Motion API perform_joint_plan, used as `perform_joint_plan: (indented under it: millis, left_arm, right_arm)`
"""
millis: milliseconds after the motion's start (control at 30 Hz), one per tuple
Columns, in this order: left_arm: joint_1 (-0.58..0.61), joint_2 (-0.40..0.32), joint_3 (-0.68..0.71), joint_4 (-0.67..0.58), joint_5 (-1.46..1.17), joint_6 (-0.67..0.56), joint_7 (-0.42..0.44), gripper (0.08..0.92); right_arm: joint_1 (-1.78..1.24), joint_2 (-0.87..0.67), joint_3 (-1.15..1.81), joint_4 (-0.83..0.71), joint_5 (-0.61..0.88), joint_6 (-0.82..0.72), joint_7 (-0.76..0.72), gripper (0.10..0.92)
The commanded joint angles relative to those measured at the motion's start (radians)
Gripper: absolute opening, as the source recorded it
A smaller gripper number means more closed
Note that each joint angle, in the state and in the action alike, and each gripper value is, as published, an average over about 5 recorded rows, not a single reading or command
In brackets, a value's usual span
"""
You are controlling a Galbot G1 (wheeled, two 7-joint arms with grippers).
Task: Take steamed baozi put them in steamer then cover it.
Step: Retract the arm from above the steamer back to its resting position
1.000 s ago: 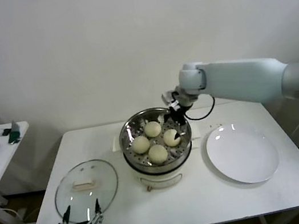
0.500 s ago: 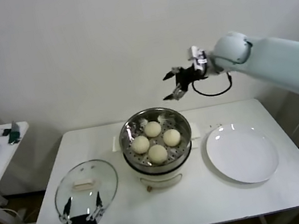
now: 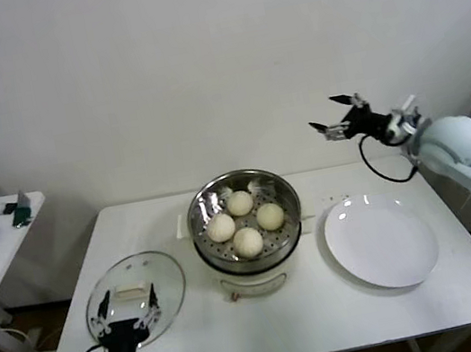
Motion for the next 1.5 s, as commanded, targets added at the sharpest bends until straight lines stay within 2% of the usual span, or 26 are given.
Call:
perform_joint_plan:
  millis: [33, 300, 367, 533, 733, 1000, 1233, 1500]
  left_arm:
    - [-0.038, 0.027, -0.002, 0.015, 0.043, -0.004, -0.002, 0.823]
    - [-0.057, 0.071, -0.009, 0.035, 0.153, -0.014, -0.045, 0.823]
    - [-0.058, 0.098, -0.012, 0.043, 0.283, -0.040, -0.088, 0.823]
    - [-0.054, 0.162, -0.040, 0.096, 0.771, -0.156, -0.263, 0.823]
    - [-0.066, 0.162, -0.023, 0.246, 1.085, -0.201, -0.335, 0.823]
    - [-0.110, 0.168, -0.002, 0.442, 1.269, -0.212, -0.300, 0.823]
    - [-0.162, 0.175, -0.002, 0.538, 1.289, -0.194, -0.255, 0.823]
    - [-0.236, 0.170, 0.008, 0.593, 1.284, -0.161, -0.235, 0.823]
  right_arm:
    - [-1.008, 0.095, 0.928, 0.152, -0.106, 0.182, 0.067, 0.823]
    - [-1.203, 0.390, 0.970, 0.180, -0.203, 0.359, 0.037, 0.823]
    - [-1.227, 0.445, 0.943, 0.178, -0.232, 0.395, 0.027, 0.823]
    - [-1.273, 0.541, 0.863, 0.133, -0.263, 0.513, 0.012, 0.823]
    - [-1.283, 0.602, 0.812, 0.078, -0.275, 0.565, 0.039, 0.823]
    - [-1.304, 0.621, 0.791, 0.106, -0.274, 0.549, 0.076, 0.823]
    - [-1.316, 0.626, 0.788, 0.114, -0.273, 0.556, 0.086, 0.823]
    - [-1.334, 0.623, 0.794, 0.124, -0.270, 0.563, 0.094, 0.823]
